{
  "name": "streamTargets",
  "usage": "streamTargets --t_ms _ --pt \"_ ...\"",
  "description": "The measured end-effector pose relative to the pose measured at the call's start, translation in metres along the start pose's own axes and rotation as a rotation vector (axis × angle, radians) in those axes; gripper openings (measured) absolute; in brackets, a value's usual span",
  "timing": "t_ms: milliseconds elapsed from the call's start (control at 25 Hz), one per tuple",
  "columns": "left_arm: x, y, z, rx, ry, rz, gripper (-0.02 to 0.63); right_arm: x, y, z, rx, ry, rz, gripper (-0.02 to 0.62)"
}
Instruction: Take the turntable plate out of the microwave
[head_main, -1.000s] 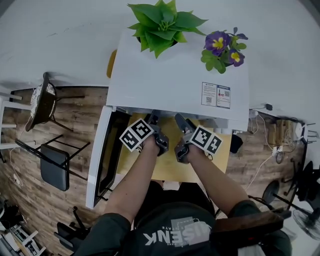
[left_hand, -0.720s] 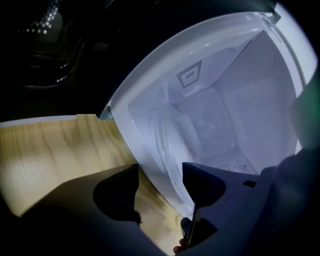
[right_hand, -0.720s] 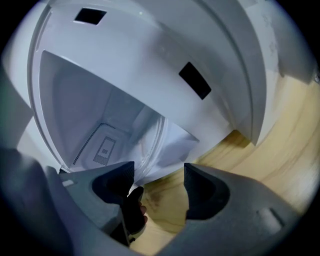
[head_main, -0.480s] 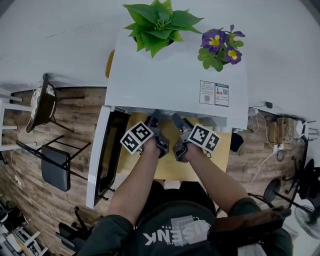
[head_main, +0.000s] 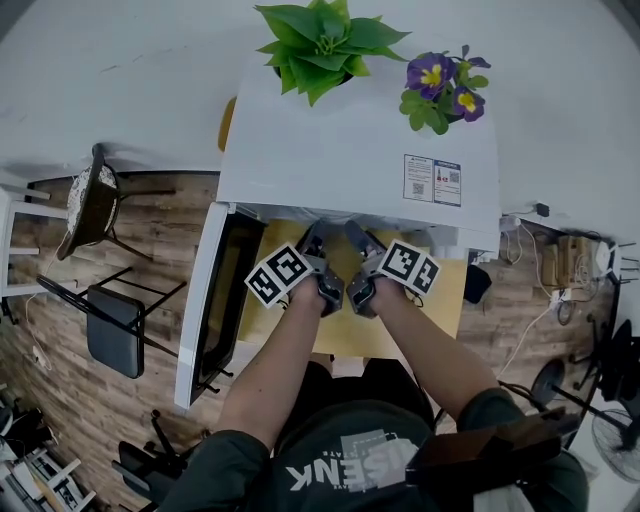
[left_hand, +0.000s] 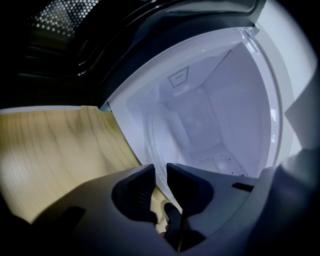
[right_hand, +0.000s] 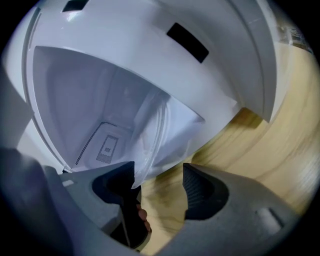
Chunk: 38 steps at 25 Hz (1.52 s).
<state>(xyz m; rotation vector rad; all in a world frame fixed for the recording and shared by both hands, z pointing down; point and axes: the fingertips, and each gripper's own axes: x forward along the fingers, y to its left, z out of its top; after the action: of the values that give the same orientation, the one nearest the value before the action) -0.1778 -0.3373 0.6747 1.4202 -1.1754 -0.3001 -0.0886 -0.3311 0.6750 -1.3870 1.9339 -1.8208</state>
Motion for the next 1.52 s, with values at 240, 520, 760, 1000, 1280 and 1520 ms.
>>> streamTargets --t_ms 240,520,760,1000,1280,1520 --pt "-0.003 -0.002 -0.001 -0.029 0.013 -0.030 0.049 -0.003 -0.003 0.000 0.008 -0.003 -0.001 0.295" --pt "-0.022 0.003 -0.014 -0.061 0.030 -0.037 0.044 0.001 0.002 -0.004 0.028 0.007 0.026 0.295" --pt "-0.041 0.010 -0.026 -0.074 0.046 -0.042 0.044 0.005 0.005 -0.006 0.070 -0.002 0.060 0.249" --pt "-0.058 0.016 -0.038 -0.090 0.061 -0.051 0.044 0.004 0.011 -0.007 0.084 -0.021 0.118 0.112" --pt "-0.063 0.020 -0.035 -0.035 0.052 -0.064 0.064 -0.004 0.011 -0.016 0.148 -0.030 0.182 0.080" --pt "-0.055 0.031 -0.009 -0.050 -0.021 -0.065 0.132 -0.014 0.009 -0.024 0.172 -0.018 0.208 0.071"
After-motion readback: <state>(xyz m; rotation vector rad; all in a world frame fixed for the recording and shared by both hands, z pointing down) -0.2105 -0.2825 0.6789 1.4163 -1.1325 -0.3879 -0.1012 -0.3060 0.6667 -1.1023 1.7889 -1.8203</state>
